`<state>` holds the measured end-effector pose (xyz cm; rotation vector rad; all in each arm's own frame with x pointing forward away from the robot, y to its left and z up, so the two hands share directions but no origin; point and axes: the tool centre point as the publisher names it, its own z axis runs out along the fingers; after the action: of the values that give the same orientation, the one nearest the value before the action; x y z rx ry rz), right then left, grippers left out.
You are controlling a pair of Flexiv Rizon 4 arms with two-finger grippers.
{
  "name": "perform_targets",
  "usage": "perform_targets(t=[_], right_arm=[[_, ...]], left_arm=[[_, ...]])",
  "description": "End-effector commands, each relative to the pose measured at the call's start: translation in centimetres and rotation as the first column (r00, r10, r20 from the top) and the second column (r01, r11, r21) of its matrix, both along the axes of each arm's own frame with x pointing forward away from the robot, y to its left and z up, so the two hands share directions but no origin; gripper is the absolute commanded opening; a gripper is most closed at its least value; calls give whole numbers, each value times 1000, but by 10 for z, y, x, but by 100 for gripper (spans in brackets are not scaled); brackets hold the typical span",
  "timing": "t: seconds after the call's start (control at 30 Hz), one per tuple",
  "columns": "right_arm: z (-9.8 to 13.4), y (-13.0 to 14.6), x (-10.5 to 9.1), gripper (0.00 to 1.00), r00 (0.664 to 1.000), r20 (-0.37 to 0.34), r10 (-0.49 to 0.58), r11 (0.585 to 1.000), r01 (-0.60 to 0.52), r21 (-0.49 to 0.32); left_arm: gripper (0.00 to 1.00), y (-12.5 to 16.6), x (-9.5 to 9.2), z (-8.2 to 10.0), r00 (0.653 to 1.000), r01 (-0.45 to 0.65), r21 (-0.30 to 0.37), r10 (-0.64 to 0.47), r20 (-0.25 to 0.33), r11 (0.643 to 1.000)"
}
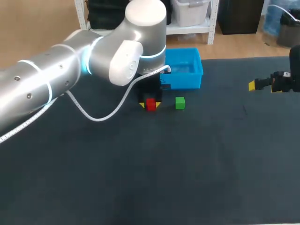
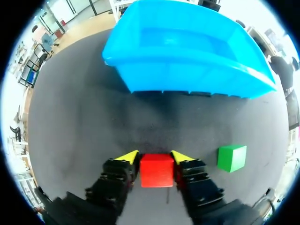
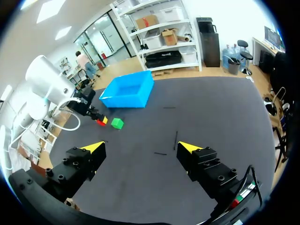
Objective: Use the left arm to pick the red cube and place it into the blue plastic box first, then use the right arm to grasp the green cube and put it into the same blue plastic box after the first action is fully finished.
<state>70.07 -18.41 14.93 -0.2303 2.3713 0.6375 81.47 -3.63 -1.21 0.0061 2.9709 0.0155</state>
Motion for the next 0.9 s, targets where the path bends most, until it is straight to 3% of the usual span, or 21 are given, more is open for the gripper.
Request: perform_targets(t=[0.03,0.4,0.7,0.9], right_arm=[[0,-1,0,100,1000,-1,2,1000,-2,1],[0,-1,0,100,1000,-1,2,1000,-2,1],[0,-1,0,100,1000,-1,2,1000,-2,1],[0,-1,0,100,1000,-1,2,1000,-2,1]], left_arm=[[0,-4,6,2,1000,10,6,-10,-1,1000],[0,-2,-2,31,999,43,-2,-43,28,999],[0,12,-10,81,993,65,-56,-59,106,996],[0,20,-16,112,976,148,-121,-125,180,982]])
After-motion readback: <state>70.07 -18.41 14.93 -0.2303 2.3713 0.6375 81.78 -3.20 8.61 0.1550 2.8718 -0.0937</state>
